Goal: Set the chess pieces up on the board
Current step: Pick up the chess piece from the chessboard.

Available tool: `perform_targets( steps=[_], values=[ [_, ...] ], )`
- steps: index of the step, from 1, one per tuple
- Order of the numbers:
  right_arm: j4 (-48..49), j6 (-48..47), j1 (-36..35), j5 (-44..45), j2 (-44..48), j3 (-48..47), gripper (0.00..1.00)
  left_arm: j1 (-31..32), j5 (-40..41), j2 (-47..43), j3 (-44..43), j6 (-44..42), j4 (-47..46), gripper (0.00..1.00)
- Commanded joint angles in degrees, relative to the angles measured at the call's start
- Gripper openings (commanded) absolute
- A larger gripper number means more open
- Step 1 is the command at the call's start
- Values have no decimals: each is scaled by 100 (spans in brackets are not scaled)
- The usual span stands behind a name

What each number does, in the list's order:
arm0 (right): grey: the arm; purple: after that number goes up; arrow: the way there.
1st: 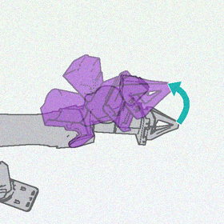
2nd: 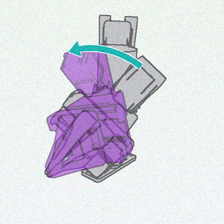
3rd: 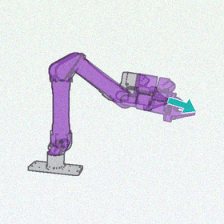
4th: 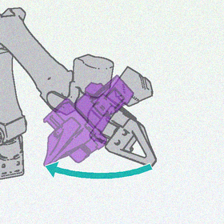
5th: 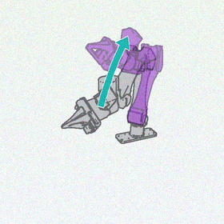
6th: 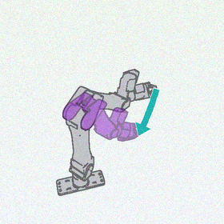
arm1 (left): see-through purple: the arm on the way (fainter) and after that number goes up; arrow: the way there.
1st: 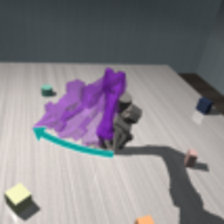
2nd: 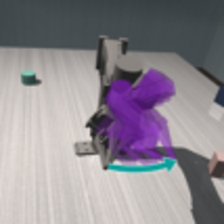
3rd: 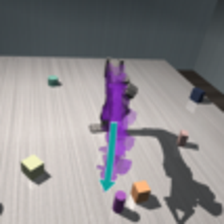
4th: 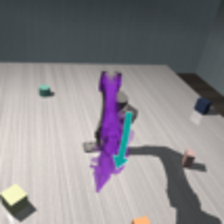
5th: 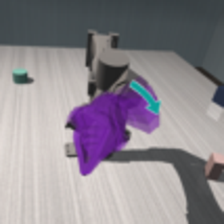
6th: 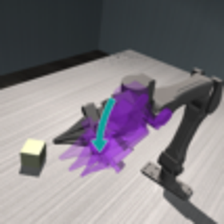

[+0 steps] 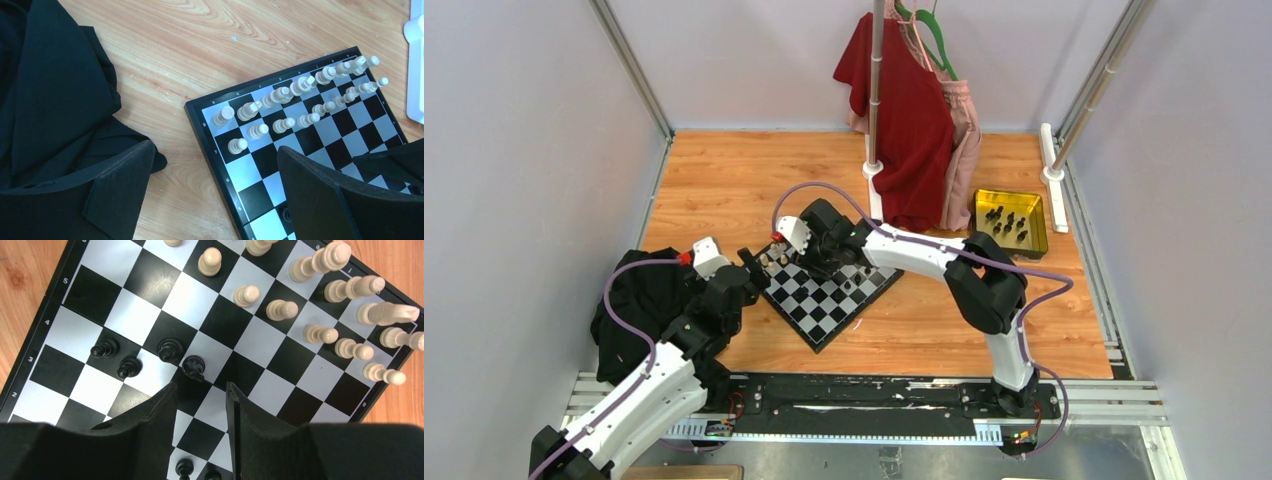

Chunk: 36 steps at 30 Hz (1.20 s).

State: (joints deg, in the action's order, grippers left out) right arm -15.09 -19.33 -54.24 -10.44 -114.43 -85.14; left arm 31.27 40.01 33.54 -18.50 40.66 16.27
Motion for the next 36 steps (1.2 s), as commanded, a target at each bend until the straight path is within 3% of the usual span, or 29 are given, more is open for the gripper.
perform_targets(
  steps=[1, 21, 26, 31, 36],
  values=[
    [-196, -110, 58, -232, -173, -293, 45, 37, 112, 8, 66, 3, -173, 100],
    [-496, -150, 79, -467, -447, -605, 38, 37, 148, 19, 125, 3, -235, 100],
    [-497, -124, 104, -518, -474, -613, 29, 37, 139, 57, 128, 3, -265, 100],
    [-495, -98, 128, -551, -462, -591, 10, 37, 137, 82, 143, 3, -290, 100],
    [-495, -97, 133, -548, -443, -584, 0, 37, 139, 105, 128, 3, -291, 100]
  ],
)
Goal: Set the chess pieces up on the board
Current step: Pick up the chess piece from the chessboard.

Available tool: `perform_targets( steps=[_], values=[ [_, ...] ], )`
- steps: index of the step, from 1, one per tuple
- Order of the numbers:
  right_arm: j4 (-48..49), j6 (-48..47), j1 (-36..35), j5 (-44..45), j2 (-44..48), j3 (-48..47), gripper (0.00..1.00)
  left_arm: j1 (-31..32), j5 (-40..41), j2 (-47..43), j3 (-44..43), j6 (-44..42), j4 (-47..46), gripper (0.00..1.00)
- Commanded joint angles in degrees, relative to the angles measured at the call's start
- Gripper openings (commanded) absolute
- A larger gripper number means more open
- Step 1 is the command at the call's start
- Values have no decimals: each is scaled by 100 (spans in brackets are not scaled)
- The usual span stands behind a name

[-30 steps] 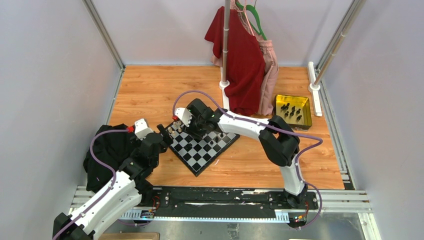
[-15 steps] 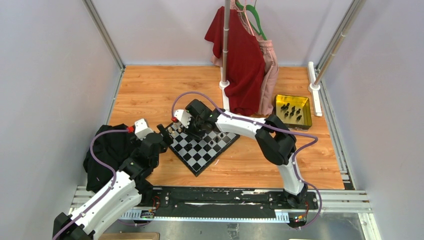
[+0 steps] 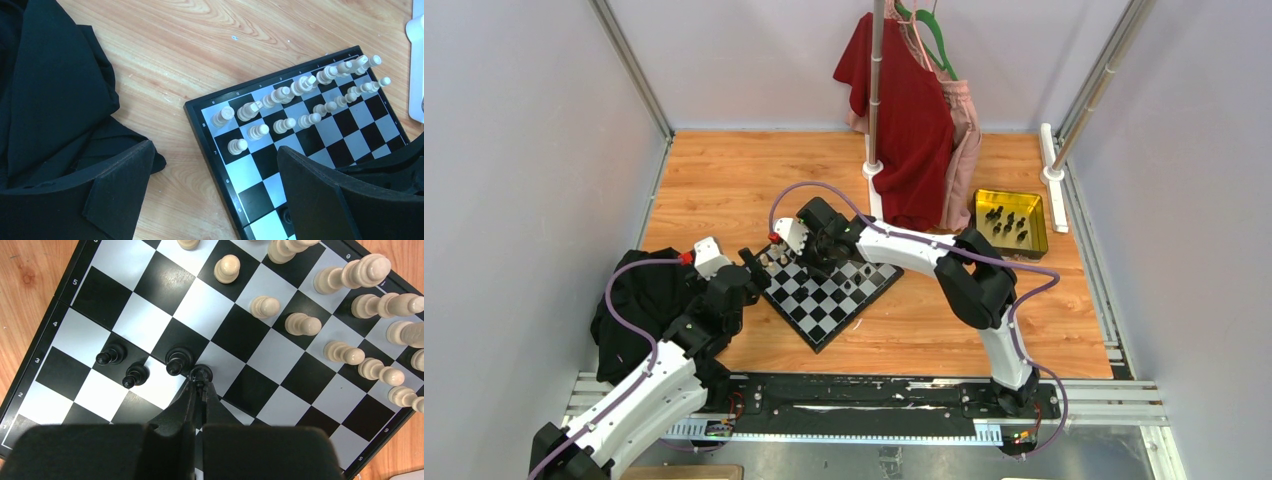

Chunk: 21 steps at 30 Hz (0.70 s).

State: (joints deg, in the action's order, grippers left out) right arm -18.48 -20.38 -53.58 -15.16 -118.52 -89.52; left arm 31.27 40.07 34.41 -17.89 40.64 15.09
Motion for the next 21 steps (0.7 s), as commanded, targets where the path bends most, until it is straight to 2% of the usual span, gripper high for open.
perform_targets(
  steps=[1, 13, 21],
  values=[
    [-156, 8, 65, -75, -25, -146, 0, 37, 132, 20, 58, 5, -166, 100],
    [-146, 136, 74, 40, 360, 65, 0, 37, 128, 19, -22, -15, -95, 100],
    [-127, 448, 67, 424, 895, 407, 0, 36, 97, 11, 24, 14, -66, 100]
  ],
)
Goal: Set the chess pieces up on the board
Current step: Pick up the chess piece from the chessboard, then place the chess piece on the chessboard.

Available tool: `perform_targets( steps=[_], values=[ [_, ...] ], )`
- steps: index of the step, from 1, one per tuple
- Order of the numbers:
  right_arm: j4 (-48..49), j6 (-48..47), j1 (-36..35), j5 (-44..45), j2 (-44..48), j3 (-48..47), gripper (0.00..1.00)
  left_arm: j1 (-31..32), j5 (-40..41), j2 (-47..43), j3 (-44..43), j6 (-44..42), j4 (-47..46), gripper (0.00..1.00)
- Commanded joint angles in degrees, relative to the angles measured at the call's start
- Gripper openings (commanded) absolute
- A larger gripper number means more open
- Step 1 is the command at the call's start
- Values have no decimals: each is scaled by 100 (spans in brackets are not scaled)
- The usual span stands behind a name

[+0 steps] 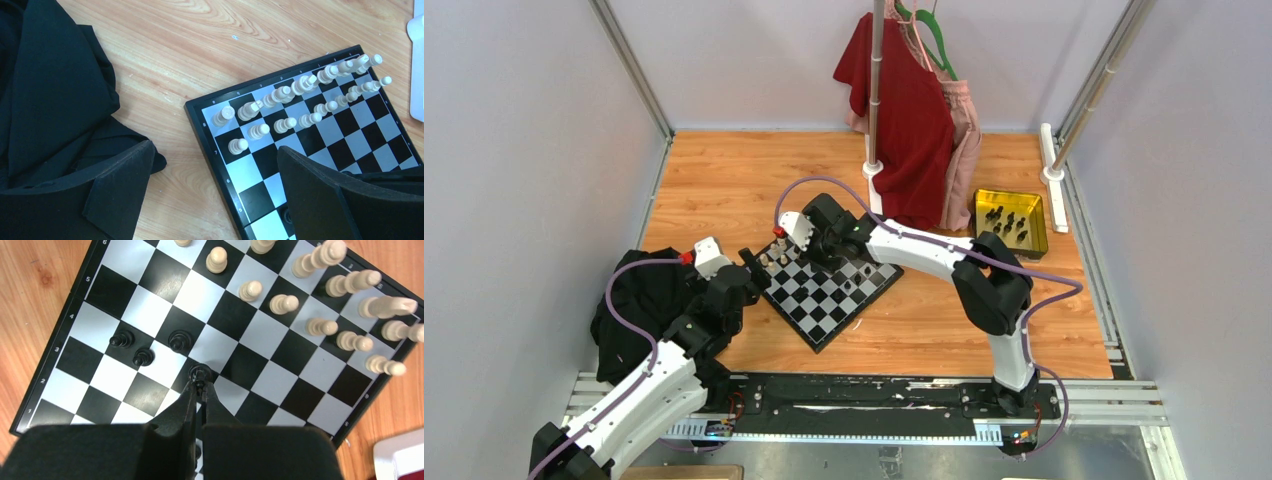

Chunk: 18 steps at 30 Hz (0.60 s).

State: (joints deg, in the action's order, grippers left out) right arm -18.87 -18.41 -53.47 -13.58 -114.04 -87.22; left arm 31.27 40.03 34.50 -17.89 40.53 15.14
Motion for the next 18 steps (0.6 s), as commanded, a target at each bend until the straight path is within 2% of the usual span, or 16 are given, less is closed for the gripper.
perform_targets(
  steps=[1, 18],
  values=[
    [-94, 296, 56, 338, 524, 243, 0, 37, 104, 3, 35, 25, -72, 100],
    [-319, 1376, 174, 1821, 2073, 1813, 0, 36, 25, 6, 99, 7, -155, 100]
  ],
)
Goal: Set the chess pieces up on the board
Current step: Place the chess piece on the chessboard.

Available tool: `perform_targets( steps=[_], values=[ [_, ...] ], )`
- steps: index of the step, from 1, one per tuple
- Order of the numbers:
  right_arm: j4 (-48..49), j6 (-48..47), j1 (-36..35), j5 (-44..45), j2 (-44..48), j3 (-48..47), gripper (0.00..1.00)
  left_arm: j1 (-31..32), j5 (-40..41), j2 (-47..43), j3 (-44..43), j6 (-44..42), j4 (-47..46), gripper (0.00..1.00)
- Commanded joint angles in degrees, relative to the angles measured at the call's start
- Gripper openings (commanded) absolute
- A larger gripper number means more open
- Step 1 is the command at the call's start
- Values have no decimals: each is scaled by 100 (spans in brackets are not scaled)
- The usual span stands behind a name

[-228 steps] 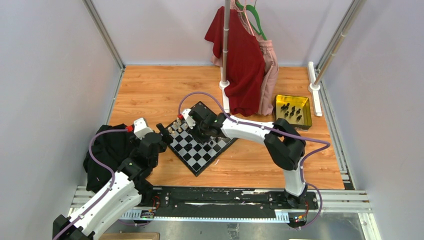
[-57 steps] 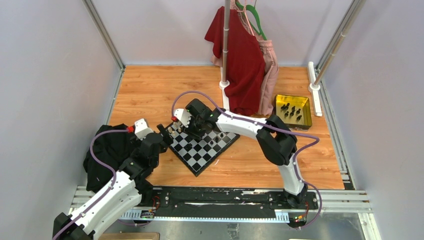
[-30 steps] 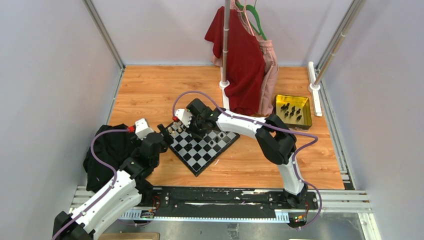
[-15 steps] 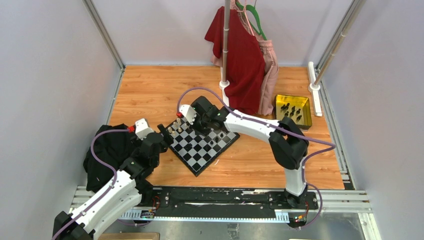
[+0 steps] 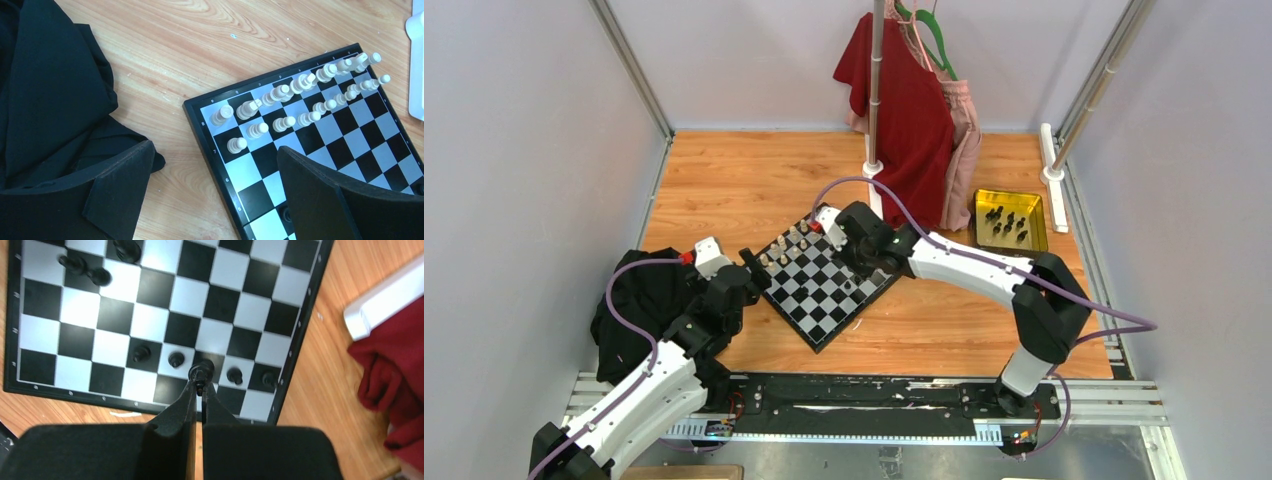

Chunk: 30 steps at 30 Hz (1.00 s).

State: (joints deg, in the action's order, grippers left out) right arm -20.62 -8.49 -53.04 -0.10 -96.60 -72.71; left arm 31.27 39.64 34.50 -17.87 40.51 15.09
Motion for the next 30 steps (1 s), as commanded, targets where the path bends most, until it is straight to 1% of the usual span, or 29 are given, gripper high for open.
perform_targets(
  steps=[1, 10, 30],
  values=[
    [-138, 417, 154, 498, 380, 457, 0, 37, 60, 18, 96, 9, -155, 100],
    [-114, 587, 366, 621, 620, 995, 0, 37, 18, 62, 126, 53, -200, 100],
    [54, 634, 555, 523, 221, 1170, 0, 35, 43, 55, 178, 71, -191, 100]
  ],
)
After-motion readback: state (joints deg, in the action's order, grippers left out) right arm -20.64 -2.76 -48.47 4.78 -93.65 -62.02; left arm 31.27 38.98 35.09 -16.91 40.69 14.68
